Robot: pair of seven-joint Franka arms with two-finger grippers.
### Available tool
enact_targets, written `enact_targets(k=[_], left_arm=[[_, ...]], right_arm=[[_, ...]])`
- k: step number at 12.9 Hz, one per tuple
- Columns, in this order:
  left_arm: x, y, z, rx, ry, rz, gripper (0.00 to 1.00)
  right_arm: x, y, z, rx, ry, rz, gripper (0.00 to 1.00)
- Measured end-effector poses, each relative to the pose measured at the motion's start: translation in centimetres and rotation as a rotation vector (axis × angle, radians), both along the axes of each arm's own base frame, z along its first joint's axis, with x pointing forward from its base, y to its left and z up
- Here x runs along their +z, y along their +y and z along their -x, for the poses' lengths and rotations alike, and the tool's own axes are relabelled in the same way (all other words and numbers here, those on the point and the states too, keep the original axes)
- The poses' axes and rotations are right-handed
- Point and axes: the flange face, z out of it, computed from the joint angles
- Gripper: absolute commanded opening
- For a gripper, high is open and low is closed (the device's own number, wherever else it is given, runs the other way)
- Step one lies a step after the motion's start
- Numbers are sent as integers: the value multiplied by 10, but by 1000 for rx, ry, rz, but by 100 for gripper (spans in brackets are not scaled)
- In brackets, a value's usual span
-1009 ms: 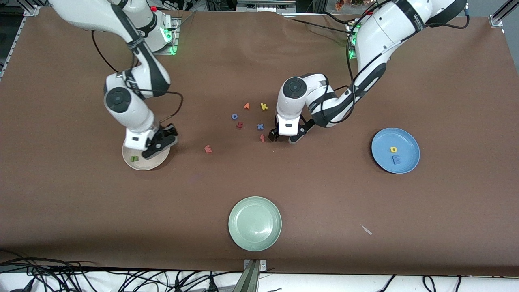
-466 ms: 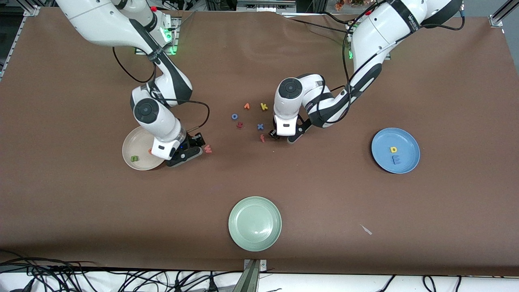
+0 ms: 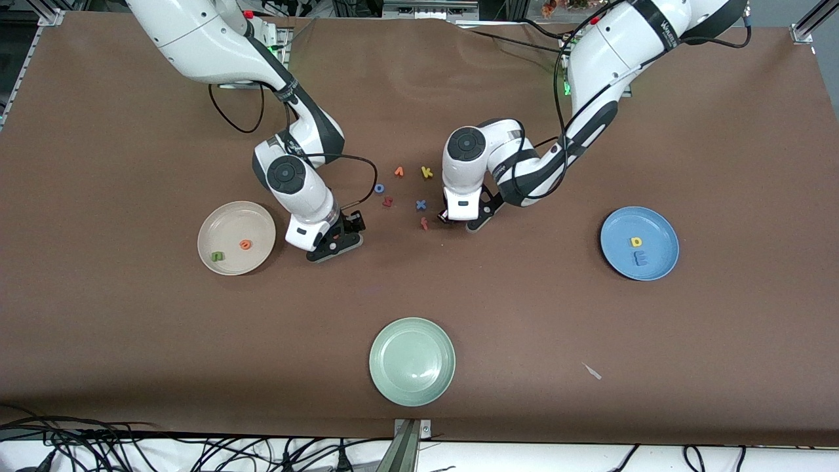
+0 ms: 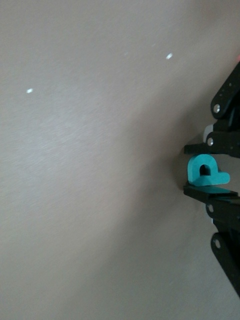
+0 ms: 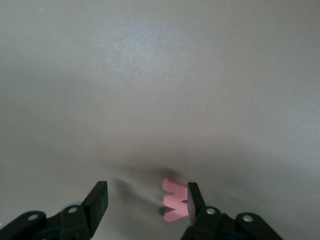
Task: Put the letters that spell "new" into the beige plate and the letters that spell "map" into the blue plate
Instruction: 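Grasp the teal p while the right gripper grasps the pink m, then place the p on the blue plate while the right gripper places the m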
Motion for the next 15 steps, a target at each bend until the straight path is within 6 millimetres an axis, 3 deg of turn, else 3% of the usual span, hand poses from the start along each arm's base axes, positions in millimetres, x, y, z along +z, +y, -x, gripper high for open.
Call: enact_targets(k=[4,7,10,13,15], left_arm=[[21,32,-38,-191,161,-87,0],[42,93,-81,-377,282,-73,0],[61,167,-115,-537,340,-32,0],[80,239,-135,-688,395,3,0],[84,292,-146,-780,422,48,0]], right_arm=[[-3,-13,-7,-6,-15,17,73],[-20,-10,2,0,-35,-10,70],[-24,-10,3,1,-43,-14,43],[-19,-11,1,-1,-51,-15,4],[-12,-21,-5,2,-62,2,5]])
